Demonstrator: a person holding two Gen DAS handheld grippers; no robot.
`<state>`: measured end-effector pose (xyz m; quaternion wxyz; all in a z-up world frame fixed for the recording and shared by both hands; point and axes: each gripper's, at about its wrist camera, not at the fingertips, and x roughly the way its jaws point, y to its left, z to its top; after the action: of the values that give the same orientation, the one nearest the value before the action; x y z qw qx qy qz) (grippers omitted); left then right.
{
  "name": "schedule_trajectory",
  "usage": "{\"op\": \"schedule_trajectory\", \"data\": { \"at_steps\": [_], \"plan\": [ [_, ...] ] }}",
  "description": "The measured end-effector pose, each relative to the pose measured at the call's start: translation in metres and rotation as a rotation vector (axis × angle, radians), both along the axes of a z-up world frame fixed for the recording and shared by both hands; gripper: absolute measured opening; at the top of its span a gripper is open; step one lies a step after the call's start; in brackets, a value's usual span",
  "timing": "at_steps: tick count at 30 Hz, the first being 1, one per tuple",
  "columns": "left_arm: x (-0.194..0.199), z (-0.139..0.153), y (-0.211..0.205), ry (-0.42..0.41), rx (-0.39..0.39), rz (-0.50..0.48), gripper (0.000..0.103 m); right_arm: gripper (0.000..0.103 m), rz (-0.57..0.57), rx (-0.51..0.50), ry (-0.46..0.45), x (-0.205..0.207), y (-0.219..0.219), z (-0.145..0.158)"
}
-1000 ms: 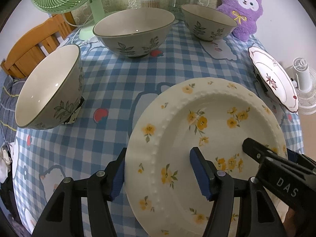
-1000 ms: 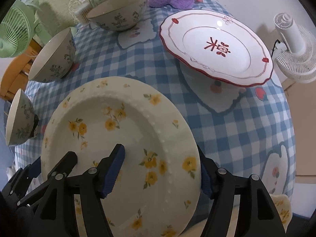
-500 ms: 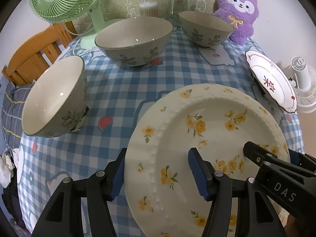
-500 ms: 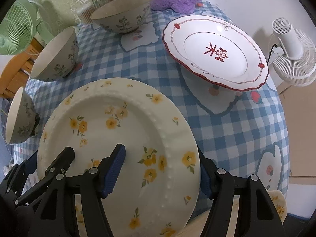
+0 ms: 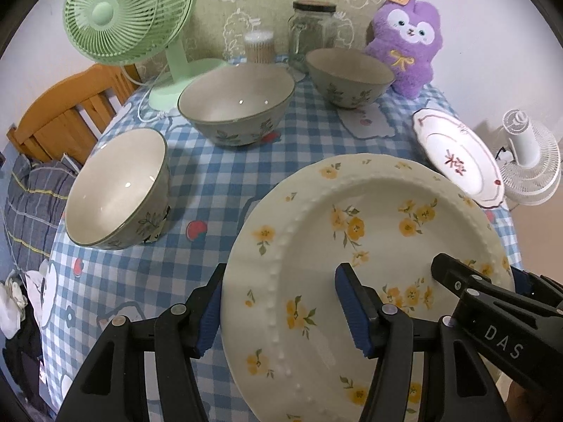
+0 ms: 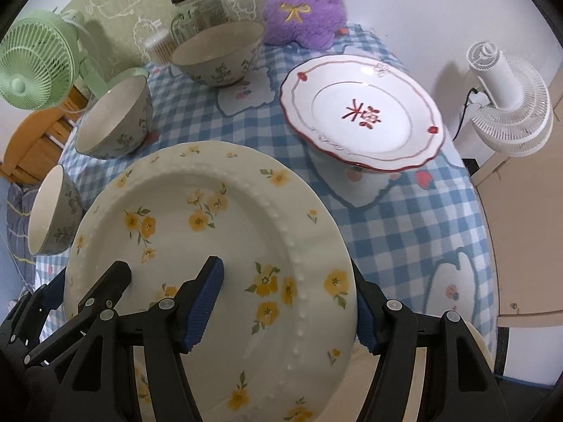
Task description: Organize plates and bowls
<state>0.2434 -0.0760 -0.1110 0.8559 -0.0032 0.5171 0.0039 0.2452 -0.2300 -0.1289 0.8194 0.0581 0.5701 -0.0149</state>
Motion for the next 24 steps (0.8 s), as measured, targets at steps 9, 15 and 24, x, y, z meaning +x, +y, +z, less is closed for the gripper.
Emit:
{"op": "schedule_trajectory", "data": {
  "at_steps": [9, 15, 24],
  "plan": [
    [-0.024, 0.021, -0.022, -0.049, 0.001, -0.032, 0.061, 0.069, -0.024, -0.018, -0.045, -0.026, -0.02, 0.023],
    [-0.042, 0.028, -0.039, -0.057, -0.018, -0.05, 0.061, 0.069, -0.043, -0.032, -0.055, -0.05, -0.04, 0.031],
    [-0.068, 0.033, -0.067, -0.063, -0.03, -0.077, 0.061, 0.069, -0.068, -0.048, -0.062, -0.083, -0.069, 0.037]
  ]
}}
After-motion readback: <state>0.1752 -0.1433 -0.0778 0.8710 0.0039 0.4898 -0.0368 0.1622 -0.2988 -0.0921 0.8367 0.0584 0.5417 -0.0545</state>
